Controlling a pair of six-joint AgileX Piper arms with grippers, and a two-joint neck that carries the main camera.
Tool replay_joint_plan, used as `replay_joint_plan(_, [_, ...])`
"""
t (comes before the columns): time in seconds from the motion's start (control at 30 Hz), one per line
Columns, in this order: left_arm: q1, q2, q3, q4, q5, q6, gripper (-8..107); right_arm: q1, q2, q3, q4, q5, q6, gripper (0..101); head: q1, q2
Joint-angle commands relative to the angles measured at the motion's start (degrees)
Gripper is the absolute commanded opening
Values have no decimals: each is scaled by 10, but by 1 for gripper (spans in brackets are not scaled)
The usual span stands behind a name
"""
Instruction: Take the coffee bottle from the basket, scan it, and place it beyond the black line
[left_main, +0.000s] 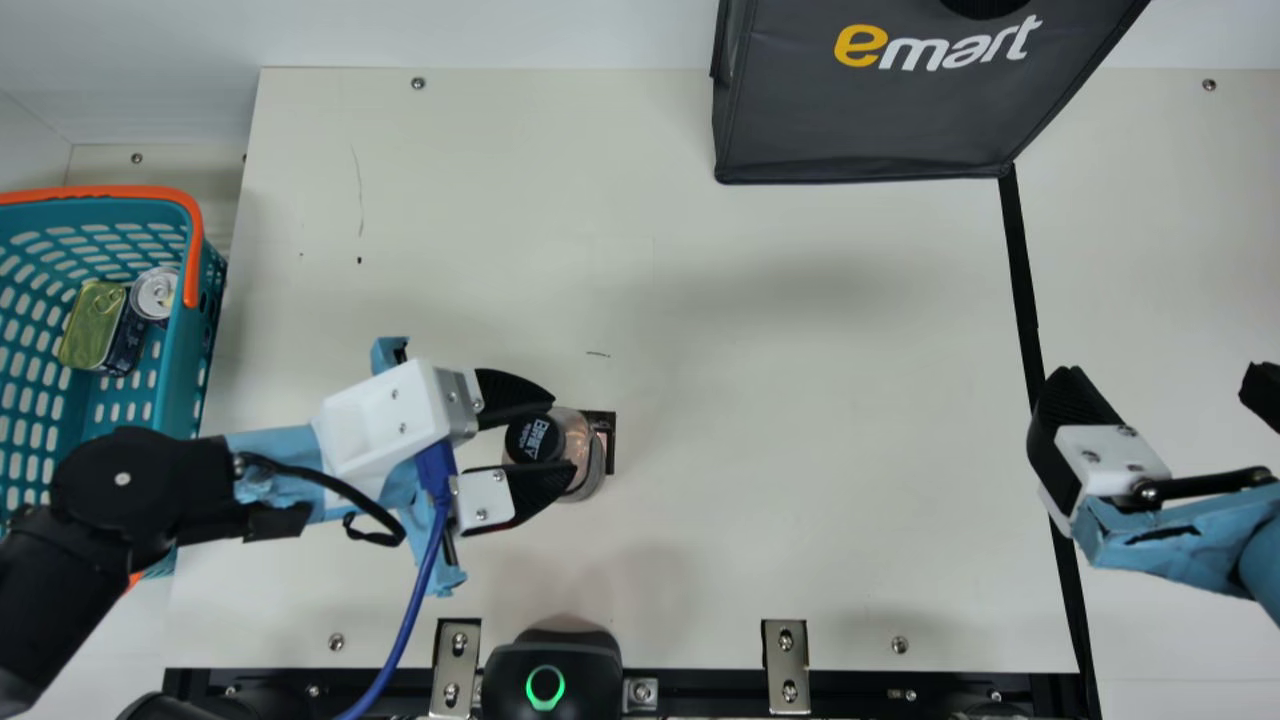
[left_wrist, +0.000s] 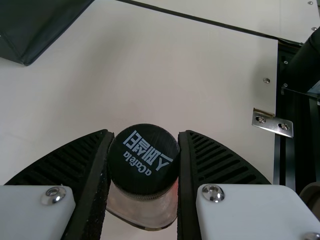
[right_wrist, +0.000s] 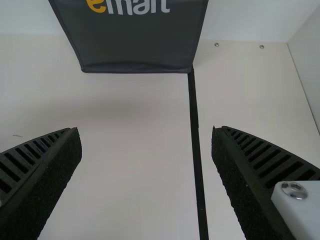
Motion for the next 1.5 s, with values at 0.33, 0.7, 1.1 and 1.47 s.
replay_joint_plan(0.33, [36,-8,-28,21,56,-3,10,0,0,0,0,0,0,91,-16,1])
replay_joint_plan(0.7, [56,-26,-54,56,90,-56,10,0,0,0,0,0,0,91,-16,1])
replay_joint_plan(1.1, [57,-53,-55,79,100,-110,10,0,0,0,0,-1,0,91,-16,1])
replay_joint_plan(1.47, [23,-55,-58,79,72,-142,10,0,0,0,0,-1,0,91,-16,1])
